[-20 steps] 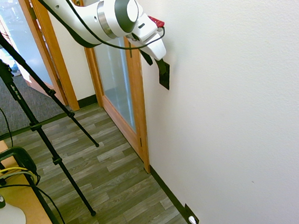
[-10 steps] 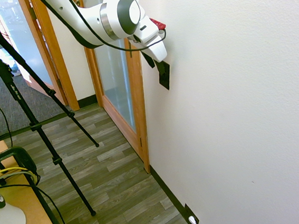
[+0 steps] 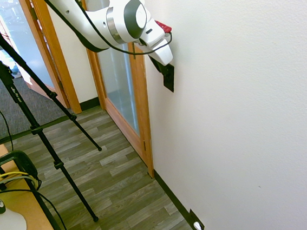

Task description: Turn off the light

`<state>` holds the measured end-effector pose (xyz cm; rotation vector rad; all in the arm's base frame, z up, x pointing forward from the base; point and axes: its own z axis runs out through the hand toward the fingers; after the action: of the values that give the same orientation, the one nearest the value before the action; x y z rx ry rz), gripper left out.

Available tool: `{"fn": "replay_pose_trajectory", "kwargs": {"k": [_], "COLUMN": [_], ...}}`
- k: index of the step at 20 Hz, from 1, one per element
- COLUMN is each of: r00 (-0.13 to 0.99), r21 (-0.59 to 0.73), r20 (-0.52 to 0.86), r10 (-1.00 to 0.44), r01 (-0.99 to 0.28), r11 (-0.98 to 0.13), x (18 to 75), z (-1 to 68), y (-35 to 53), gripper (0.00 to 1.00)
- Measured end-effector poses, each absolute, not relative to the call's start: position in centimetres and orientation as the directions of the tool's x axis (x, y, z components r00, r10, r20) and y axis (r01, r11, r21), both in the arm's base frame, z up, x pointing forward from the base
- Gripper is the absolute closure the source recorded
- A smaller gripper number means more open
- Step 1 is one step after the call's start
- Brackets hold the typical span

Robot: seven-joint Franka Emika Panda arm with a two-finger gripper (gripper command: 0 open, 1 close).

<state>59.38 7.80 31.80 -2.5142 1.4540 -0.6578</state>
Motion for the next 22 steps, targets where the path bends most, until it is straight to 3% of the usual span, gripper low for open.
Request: {"fn": "replay_pose_trajectory", "kwargs": {"k": [22], "r00": [0.416], "r21": [-0.409], "r20": [0.267], "r10": [-0.870], "r01": [-0.768], "r11": [-0.493], "x": [59.1], "z": [29.3], "y": [7.0], "gripper": [1.00]}}
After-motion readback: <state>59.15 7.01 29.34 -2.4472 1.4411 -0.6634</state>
